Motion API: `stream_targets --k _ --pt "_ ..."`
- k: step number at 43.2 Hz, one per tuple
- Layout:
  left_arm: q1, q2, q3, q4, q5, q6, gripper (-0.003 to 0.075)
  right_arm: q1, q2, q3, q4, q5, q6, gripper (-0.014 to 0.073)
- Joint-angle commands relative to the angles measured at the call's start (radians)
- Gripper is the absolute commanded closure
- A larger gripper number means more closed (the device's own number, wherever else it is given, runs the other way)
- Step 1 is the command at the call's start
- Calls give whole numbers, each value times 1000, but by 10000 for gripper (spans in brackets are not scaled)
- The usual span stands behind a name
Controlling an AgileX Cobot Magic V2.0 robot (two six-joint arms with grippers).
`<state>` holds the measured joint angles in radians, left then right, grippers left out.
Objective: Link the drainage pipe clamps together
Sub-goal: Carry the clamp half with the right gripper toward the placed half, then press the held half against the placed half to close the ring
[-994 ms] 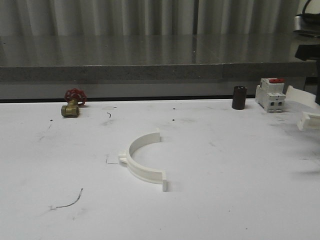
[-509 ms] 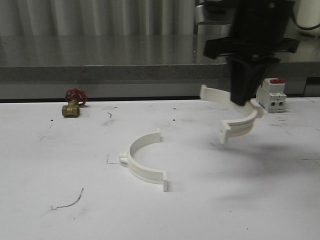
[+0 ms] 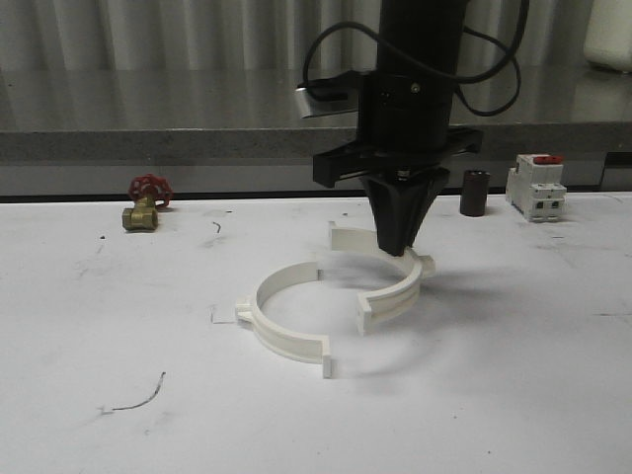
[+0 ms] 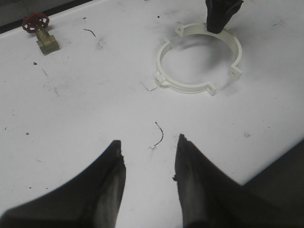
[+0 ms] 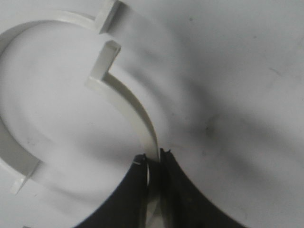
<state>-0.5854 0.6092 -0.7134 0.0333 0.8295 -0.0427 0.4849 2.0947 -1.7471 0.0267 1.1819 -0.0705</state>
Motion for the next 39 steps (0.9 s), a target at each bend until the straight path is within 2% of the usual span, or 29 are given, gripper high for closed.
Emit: stream_targets --k 1,19,28,39 --pt "3 -1 -25 0 -71 -9 461 4 -38 -41 -35 -16 -5 596" --pt "3 -1 -25 0 -71 -9 461 5 -18 -41 -27 -47 -11 596" --pt "3 -1 -25 0 -71 -9 461 5 -9 -41 17 -51 -10 596" --pt "3 -1 -25 0 -71 -9 461 5 27 -41 22 -51 47 596"
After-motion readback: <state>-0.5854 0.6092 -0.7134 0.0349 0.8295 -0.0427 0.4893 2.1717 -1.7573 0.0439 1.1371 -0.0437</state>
